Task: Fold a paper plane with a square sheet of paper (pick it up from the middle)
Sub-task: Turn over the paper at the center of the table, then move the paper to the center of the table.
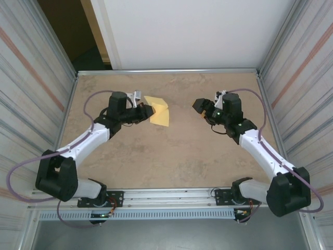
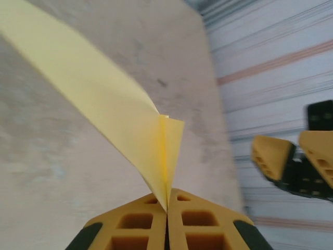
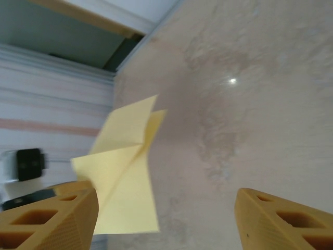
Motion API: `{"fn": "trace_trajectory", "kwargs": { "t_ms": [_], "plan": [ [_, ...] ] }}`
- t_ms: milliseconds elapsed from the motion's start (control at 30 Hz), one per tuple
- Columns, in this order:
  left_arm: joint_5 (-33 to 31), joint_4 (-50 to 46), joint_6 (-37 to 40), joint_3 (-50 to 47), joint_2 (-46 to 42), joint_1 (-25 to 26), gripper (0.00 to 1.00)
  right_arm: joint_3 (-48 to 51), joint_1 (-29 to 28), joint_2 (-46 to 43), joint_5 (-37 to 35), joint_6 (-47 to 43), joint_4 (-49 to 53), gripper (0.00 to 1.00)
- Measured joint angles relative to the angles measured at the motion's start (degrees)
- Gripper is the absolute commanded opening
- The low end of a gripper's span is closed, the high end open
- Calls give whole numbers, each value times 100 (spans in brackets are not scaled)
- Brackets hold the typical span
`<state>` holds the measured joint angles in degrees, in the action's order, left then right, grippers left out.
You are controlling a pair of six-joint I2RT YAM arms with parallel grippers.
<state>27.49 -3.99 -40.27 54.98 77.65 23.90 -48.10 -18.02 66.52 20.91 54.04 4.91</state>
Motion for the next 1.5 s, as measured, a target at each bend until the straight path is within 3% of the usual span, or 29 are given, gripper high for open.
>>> {"fn": "trace_trajectory", "kwargs": {
  "t_ms": [167, 367, 567, 733, 867, 1000, 1267, 1400, 1500],
  "plan": [
    [-2190, -2011, 1241, 1147, 50, 605, 10, 0, 107, -214, -531, -328, 658, 69],
    [-4419, -3517, 1958, 2094, 951, 1296, 10, 0, 284, -295, -916, -468, 1082, 68],
    [-5578, -4085, 2142, 2426, 2234, 1801, 10, 0, 542, -520, -1073, -483, 1263, 68],
    [-5932, -4295, 2118, 2894, 3206, 2247, 12, 155, 688, -800, -1110, -483, 1329, 68],
    [-5615, -4238, 1982, 3097, 3611, 2446, 20, 299, 837, -870, -1117, -483, 1504, 68],
    [-4673, -3899, 1751, 3018, 3617, 2413, 28, 369, 916, -999, -1182, -483, 1617, 68],
    [-1735, -2022, 951, 1683, 3008, 1606, 54, 374, 885, -763, -1067, -483, 1615, 69],
    [-710, -1213, 533, 1086, 2376, 1073, 59, 302, 426, -149, -1047, -483, 1622, 70],
    [-227, -656, 278, 636, 1838, 752, 64, -11, -227, 479, -1058, -476, 1572, 64]
  ]
}}
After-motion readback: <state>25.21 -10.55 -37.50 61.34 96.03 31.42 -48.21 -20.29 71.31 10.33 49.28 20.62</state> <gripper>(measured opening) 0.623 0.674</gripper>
